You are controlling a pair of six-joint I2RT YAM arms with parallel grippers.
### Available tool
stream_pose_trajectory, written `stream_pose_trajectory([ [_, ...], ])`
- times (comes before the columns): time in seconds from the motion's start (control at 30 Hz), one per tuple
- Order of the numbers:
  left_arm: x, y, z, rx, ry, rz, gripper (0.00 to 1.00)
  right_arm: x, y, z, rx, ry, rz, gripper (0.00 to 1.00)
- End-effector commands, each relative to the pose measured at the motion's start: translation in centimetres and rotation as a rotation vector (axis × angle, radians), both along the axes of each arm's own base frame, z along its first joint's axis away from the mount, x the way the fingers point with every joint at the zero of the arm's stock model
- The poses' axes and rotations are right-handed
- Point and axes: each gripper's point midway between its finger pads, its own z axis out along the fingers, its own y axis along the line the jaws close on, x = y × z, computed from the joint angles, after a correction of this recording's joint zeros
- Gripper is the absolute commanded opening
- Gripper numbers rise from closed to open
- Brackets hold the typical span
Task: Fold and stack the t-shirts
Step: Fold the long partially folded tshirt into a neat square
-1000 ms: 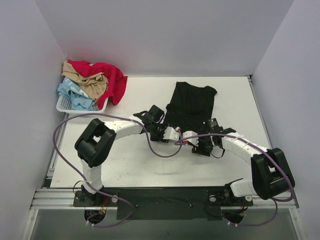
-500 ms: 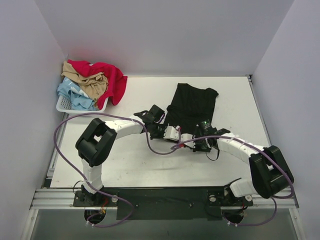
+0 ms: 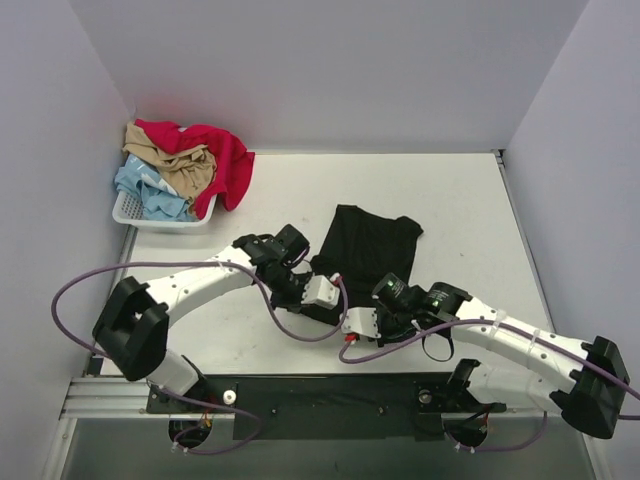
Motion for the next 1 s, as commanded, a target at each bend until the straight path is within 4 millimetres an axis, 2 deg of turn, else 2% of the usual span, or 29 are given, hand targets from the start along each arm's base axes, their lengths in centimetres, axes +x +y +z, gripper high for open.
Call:
stream_pose_trajectory([
  [0.0,-6.7,4.7,2.2,0.132,0.141,-0.042,0.00,-4.2,-1.8,2.9,-0.080,0.099,-0.056,0.00],
  [0.1,-8.2,5.5,4.6,0.128,0.147,-0.052,0.00,-5.7,-1.1,5.1,-0.046,0.094,-0.040,0.00],
  [0.2,-9.0,5.9,7.9,0.112,0.159,-0.050,0.00,-6.1,-0.2,7.3,0.024,0.080,-0.035,0.00],
  [0.23,-9.1,5.9,8.6,0.102,0.165,-0.038,0.00,-6.1,-0.1,7.8,0.047,0.071,-0.034,0.00],
  [0.3,-8.1,5.0,11.5,0.039,0.129,-0.011,0.00,-5.6,0.2,8.7,0.085,0.037,-0.025,0.00],
  [0.33,-7.7,4.8,12.0,0.025,0.119,0.006,0.00,-5.0,0.5,9.4,0.106,0.004,-0.027,0.00],
  [0.37,-6.7,4.2,13.1,-0.003,0.089,0.031,0.00,-4.6,0.5,9.8,0.118,-0.011,-0.040,0.00],
  [0.5,-2.3,2.7,14.9,-0.050,-0.047,0.129,0.00,-1.1,0.2,11.3,0.180,-0.103,-0.135,0.00],
  [0.6,1.1,2.1,15.0,-0.061,-0.113,0.191,0.00,1.4,0.0,11.9,0.261,-0.118,-0.203,0.00],
  [0.7,4.6,0.9,14.5,-0.064,-0.146,0.230,0.00,3.1,-0.3,11.5,0.274,-0.095,-0.249,0.00],
  [0.73,5.9,0.9,13.8,-0.050,-0.142,0.261,0.00,4.1,-0.8,11.1,0.263,-0.090,-0.292,0.00],
  [0.77,7.2,0.2,14.4,-0.078,-0.169,0.274,0.00,4.7,-0.8,11.1,0.268,-0.092,-0.299,0.00],
  [0.87,11.4,-1.2,14.7,-0.099,-0.210,0.337,0.00,7.3,-1.8,10.4,0.273,-0.072,-0.398,0.00],
  [0.97,14.0,-2.3,14.0,-0.091,-0.215,0.364,0.00,9.8,-2.7,10.0,0.295,-0.069,-0.465,0.00],
])
